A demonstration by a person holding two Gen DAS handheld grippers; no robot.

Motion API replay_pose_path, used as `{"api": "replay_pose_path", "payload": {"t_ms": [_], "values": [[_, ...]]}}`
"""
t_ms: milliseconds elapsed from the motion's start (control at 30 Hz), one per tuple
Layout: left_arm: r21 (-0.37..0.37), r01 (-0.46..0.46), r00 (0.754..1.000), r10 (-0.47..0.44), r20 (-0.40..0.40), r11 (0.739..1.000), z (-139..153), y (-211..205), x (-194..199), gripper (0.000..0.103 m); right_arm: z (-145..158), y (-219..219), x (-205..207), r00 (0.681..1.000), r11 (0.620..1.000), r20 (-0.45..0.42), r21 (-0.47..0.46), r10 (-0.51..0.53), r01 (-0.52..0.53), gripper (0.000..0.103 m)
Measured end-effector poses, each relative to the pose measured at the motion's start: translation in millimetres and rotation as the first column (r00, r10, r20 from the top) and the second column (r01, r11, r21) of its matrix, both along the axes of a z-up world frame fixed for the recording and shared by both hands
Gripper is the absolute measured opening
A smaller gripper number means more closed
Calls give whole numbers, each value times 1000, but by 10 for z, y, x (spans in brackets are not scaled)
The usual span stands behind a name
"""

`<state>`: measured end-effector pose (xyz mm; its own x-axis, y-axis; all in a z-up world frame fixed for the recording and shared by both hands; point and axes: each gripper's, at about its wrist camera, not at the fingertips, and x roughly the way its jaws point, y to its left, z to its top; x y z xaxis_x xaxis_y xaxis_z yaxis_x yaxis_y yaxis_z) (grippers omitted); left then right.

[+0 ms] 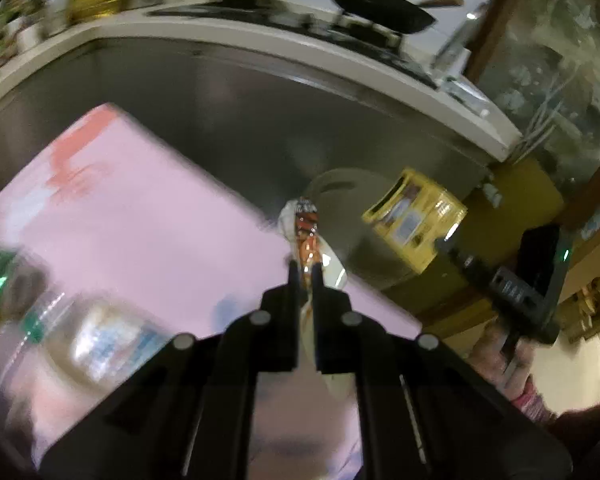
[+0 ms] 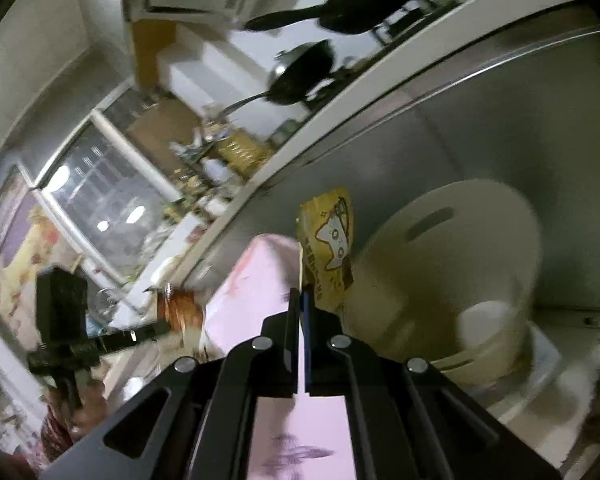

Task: Collect trash
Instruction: 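Open both tools over the beige bin to drop the bag and wrapper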

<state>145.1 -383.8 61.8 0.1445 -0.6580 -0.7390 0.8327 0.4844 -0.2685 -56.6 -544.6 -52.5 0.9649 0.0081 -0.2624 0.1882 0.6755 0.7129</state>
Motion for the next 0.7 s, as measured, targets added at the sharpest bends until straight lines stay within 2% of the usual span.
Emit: {"api": "replay_pose_path", "payload": {"t_ms": [133,200,233,267,300,367,433,467,500,567,700], "values": [[4,40,999,-40,5,999,-91,-758,-12,6,-175,-193,-33,995,998,-73,15,-64,65,0],[17,18,1000,-18,20,1000,-189,-1060,-5,7,-260,-238,-35,991,996,-104,31,-83,86,0],[29,6,1000,-6,16,1000,-248,-1165,10,11,-338,-277,-30,989,994,-121,65,-83,91,0],[43,-2,1000,2,5,999,-322,-1247,23,16,-410,-313,-29,988,990,-132,106,-81,96,0],[69,-12,1000,13,-14,998,-418,-1348,28,34,-476,-338,-39,987,983,-137,150,-82,103,0],[102,-42,999,44,-20,994,-543,-1435,12,59,-603,-403,-53,989,962,-130,251,-73,104,3],[95,-54,998,56,-17,994,-572,-1395,-12,60,-687,-448,-74,992,942,-106,321,-69,99,12],[97,-60,998,62,-27,994,-576,-1362,-23,60,-711,-455,-88,992,936,-101,335,-73,103,29],[93,-65,997,69,-35,993,-569,-1307,-34,61,-681,-455,-92,992,937,-98,333,-79,108,54],[78,-83,996,87,-37,993,-533,-1169,-48,63,-628,-426,-155,988,941,-89,305,-127,148,77],[28,-122,993,122,4,992,-386,-750,-154,63,-448,-319,-136,989,957,-67,252,-130,143,79]]}}
